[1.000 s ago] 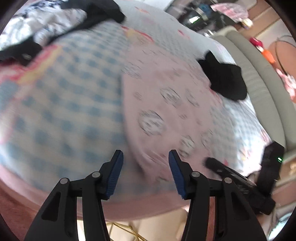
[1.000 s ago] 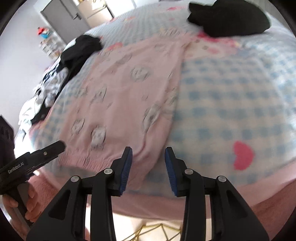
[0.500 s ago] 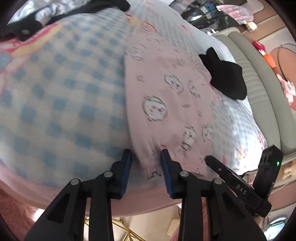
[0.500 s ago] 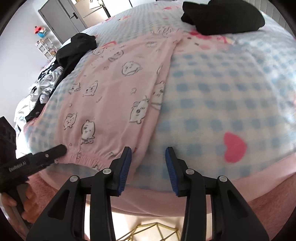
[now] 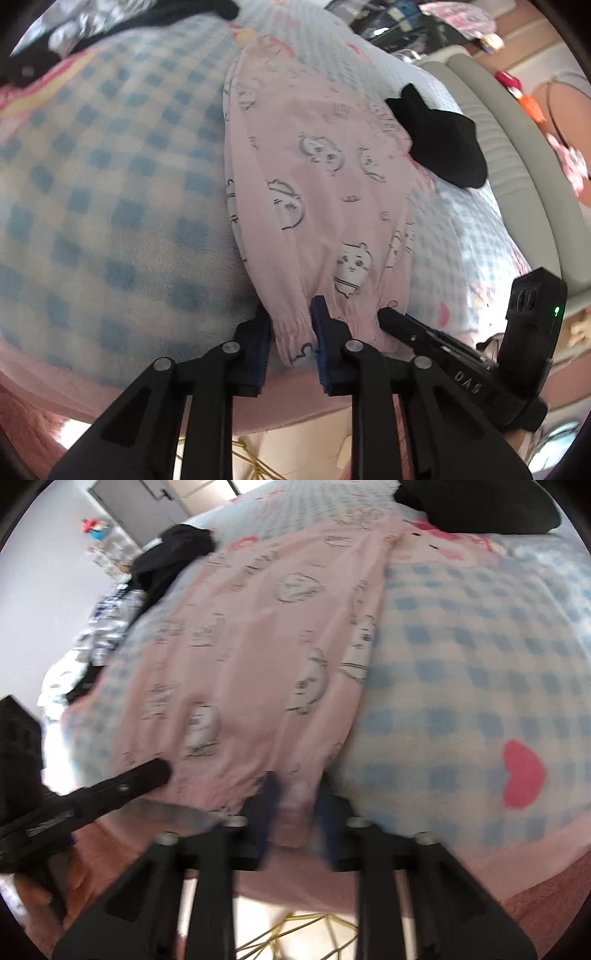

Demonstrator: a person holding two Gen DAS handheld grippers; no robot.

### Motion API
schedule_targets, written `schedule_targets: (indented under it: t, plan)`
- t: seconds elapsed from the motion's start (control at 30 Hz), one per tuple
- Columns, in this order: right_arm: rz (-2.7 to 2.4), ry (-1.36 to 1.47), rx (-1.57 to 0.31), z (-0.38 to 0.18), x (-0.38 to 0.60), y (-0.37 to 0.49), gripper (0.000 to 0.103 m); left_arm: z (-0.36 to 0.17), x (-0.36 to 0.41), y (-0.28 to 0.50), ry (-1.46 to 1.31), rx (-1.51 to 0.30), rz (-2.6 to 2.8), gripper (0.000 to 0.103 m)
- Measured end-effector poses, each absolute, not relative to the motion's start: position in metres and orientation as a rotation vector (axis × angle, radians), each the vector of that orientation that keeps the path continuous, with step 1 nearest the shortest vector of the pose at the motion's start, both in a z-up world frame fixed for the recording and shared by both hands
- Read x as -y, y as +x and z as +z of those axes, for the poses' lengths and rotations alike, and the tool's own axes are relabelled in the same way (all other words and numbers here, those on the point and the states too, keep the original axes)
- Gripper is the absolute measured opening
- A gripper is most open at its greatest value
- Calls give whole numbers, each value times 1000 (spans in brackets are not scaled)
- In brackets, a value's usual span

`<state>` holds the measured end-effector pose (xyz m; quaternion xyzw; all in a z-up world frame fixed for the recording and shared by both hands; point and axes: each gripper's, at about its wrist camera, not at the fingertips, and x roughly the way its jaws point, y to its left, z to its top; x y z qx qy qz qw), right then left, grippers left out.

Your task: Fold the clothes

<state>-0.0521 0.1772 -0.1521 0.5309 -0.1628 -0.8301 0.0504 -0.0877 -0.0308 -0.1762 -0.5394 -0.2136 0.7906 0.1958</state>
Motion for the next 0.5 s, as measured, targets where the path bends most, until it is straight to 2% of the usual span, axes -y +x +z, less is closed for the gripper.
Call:
schedule_targets:
  t: [0.07, 0.1, 0.13, 0.17, 0.2, 0.27, 0.3, 0.33, 0.5]
  plan:
    - [-2532, 1585, 469, -145, -177, -47, 15, -176, 34, -86, -1502, 596, 2197, 21]
    - [-2535, 1578, 474, -144, -178, -46, 16, -179, 36, -88, -1515, 607, 2192, 24]
    - [-2532, 1589, 501, -149, -180, -47, 20, -184, 37, -90, -1538, 625, 2189, 25]
    - [-2529, 1601, 528, -153, -182, -49, 33, -188, 38, -93, -1553, 641, 2185, 26]
    - [-2525, 1621, 532, -159, -182, -52, 37, -191, 37, -94, -1557, 647, 2186, 26]
    - [-2522, 1631, 548, -166, -183, -55, 36, -191, 34, -95, -1553, 635, 2205, 23]
    - [-2523, 1620, 563, -167, -184, -55, 29, -188, 33, -92, -1542, 631, 2212, 20]
    - [-2509, 1596, 599, -165, -185, -52, 15, -184, 34, -89, -1530, 637, 2219, 19]
    - [-2526, 1487, 638, -141, -192, -32, 11, -166, 36, -75, -1481, 641, 2193, 19]
